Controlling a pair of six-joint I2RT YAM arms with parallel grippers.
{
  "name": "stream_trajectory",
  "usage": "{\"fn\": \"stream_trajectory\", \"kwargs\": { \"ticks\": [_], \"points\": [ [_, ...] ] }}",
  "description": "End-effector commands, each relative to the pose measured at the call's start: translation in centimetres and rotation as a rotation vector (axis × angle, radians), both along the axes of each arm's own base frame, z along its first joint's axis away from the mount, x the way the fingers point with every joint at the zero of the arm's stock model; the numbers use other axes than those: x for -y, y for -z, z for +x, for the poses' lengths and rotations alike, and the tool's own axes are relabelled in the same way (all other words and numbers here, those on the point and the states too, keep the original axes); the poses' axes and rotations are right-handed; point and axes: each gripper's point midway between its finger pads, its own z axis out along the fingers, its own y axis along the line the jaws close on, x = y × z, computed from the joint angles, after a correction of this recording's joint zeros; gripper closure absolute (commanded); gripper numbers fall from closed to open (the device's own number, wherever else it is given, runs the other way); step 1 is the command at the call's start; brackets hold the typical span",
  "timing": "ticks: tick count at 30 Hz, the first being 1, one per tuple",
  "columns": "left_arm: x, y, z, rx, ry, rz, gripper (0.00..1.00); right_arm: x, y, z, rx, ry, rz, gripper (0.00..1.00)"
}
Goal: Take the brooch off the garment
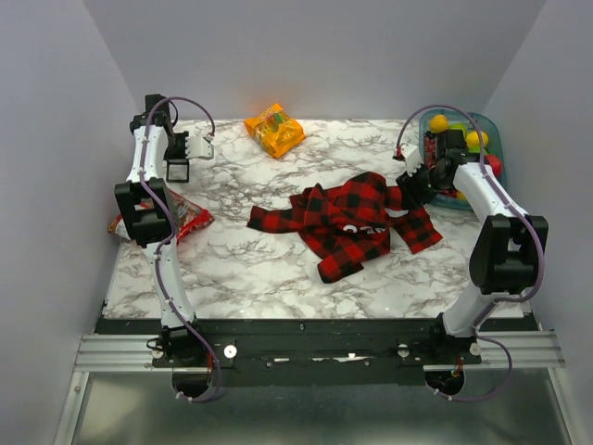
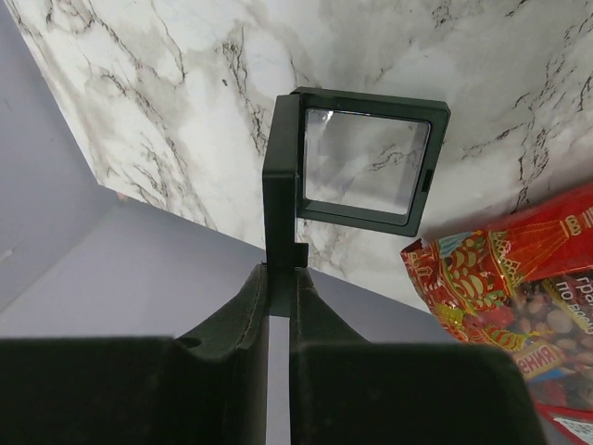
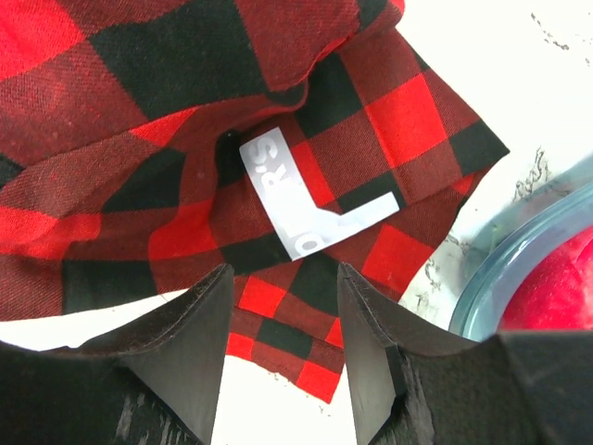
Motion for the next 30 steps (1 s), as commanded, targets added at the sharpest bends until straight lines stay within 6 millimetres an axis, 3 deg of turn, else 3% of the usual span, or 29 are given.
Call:
{"fn": "stream_trajectory", "kwargs": {
  "ticks": [1, 2, 5, 11, 14, 15, 17, 18, 19, 20, 21, 22, 23, 25, 26, 29, 30],
  "points": [
    [-0.7, -0.1, 0.6, 0.038, -0.024, -0.019, 0.81, 0.1, -0.2, -0.8, -0.003, -0.004, -0.025, 0.43],
    [-0.5, -0.2, 0.7, 0.049, -0.030, -0.026, 0.70, 0.0, -0.2, -0.9, -0.004, -0.005, -0.023, 0.43],
    [-0.4, -1.2, 1.1, 0.088, -0.044, -0.043, 0.56, -0.1, -0.1, -0.9, -0.009, -0.010, -0.021, 0.43],
    [0.0, -2.3, 1.1, 0.112, -0.058, -0.064, 0.45, -0.6, -0.6, -0.5, -0.004, -0.048, 0.000, 0.43],
    [1.8, -5.1, 1.1, 0.169, -0.081, -0.133, 0.33, -1.7, -1.9, -0.8, 0.011, -0.139, 0.046, 0.43],
    [3.0, -7.3, 0.9, 0.208, -0.086, -0.189, 0.30, -2.2, -2.1, -1.3, 0.008, -0.170, 0.066, 0.43],
    [6.6, -8.3, 0.1, 0.208, -0.061, -0.260, 0.23, -2.8, -2.7, -1.5, 0.043, -0.226, 0.093, 0.41],
    [8.9, -10.8, -0.7, 0.240, -0.024, -0.317, 0.23, -3.0, -2.7, -1.4, 0.048, -0.235, 0.098, 0.34],
    [12.4, -9.6, -2.2, 0.183, -0.011, -0.384, 0.23, -3.9, -2.6, -1.1, 0.053, -0.265, 0.105, 0.34],
    [14.7, -9.7, -3.2, 0.166, 0.013, -0.422, 0.22, -4.4, -2.5, -0.9, 0.056, -0.281, 0.122, 0.34],
    [15.9, -11.2, -4.6, 0.179, 0.015, -0.460, 0.22, -4.8, -2.5, -0.6, 0.056, -0.290, 0.131, 0.33],
    [19.6, -9.6, -6.3, 0.107, 0.029, -0.542, 0.22, -5.4, -3.2, -0.2, 0.065, -0.312, 0.140, 0.33],
    [23.6, -9.6, -7.7, 0.070, 0.055, -0.601, 0.22, -5.9, -2.3, -0.1, 0.037, -0.335, 0.149, 0.33],
    [28.1, -9.7, -9.4, 0.012, 0.056, -0.748, 0.22, -7.2, -2.3, -0.1, 0.008, -0.367, 0.172, 0.20],
    [30.9, -9.7, -10.6, -0.080, -0.048, -0.864, 0.22, -7.5, -2.4, 0.3, 0.008, -0.366, 0.176, 0.18],
    [35.4, -9.3, -10.8, -0.262, -0.273, -1.105, 0.22, -8.2, -2.7, 1.0, 0.027, -0.344, 0.191, 0.18],
    [36.8, -8.0, -10.7, -0.333, -0.344, -1.144, 0.22, -8.3, -2.8, 1.0, 0.037, -0.338, 0.196, 0.18]
  ]
}}
